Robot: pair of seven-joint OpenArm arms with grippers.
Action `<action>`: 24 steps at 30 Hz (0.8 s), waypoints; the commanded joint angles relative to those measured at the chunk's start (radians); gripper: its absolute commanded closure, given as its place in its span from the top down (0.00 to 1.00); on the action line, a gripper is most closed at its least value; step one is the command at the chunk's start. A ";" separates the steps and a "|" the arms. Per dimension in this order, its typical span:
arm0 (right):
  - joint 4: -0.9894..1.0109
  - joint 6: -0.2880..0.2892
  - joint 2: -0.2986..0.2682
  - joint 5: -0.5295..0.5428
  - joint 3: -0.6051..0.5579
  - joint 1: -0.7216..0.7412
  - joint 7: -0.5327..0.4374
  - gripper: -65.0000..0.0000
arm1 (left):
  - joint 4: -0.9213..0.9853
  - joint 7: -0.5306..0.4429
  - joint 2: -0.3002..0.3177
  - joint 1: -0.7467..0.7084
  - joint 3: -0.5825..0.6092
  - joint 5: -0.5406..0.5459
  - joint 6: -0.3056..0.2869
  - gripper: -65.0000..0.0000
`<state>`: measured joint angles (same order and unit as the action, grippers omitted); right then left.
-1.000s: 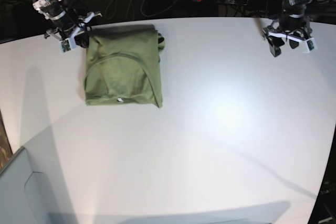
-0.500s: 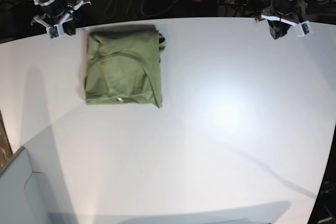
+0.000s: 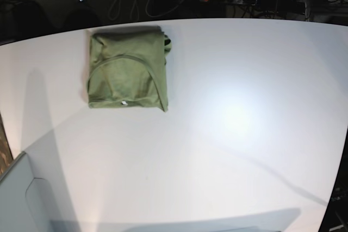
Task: Fold the T-shirt properly
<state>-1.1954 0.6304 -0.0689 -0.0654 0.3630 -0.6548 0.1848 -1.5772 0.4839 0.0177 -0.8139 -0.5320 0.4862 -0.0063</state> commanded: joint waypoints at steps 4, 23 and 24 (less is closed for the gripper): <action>0.312 0.015 -0.035 0.006 -0.124 0.097 -0.212 0.00 | 0.237 -0.026 0.047 0.115 0.033 -0.111 0.006 0.00; 0.931 -0.881 0.013 0.006 -0.528 0.343 -0.586 0.00 | 1.262 -0.471 0.095 0.581 0.580 -0.366 0.006 0.00; 0.932 -0.913 0.021 0.006 -0.528 0.343 -0.586 0.00 | 1.262 -0.472 0.095 0.586 0.613 -0.366 0.007 0.00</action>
<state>-0.2619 -0.2775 -0.0517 -0.0597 -0.1650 -0.3027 -0.3878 -0.3138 0.0177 0.1165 -0.2203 0.0841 0.1204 0.0002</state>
